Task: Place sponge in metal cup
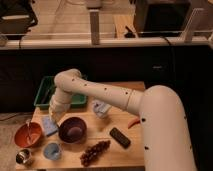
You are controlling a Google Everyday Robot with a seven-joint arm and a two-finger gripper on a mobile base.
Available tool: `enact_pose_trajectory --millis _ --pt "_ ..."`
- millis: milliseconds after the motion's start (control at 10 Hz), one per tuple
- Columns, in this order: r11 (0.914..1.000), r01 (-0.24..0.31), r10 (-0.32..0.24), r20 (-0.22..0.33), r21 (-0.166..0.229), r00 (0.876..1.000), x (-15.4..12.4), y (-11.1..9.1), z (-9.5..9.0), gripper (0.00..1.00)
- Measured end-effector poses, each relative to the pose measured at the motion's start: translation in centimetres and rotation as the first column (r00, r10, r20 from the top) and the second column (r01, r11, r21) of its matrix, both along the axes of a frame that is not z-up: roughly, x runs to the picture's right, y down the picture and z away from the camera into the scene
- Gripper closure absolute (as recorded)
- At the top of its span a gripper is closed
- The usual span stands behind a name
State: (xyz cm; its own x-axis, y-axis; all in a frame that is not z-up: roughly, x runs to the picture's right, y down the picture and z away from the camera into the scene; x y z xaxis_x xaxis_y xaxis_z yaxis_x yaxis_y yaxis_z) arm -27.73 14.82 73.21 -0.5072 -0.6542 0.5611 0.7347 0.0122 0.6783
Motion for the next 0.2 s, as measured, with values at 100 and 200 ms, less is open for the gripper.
enact_pose_trajectory --millis 100,200 --pt "0.9999 0.006 -0.006 0.027 0.009 1.000 -1.03 0.12 -0.33 1.00" --pt "0.9998 0.012 -0.012 0.057 0.016 0.998 -1.89 0.31 -0.71 1.00"
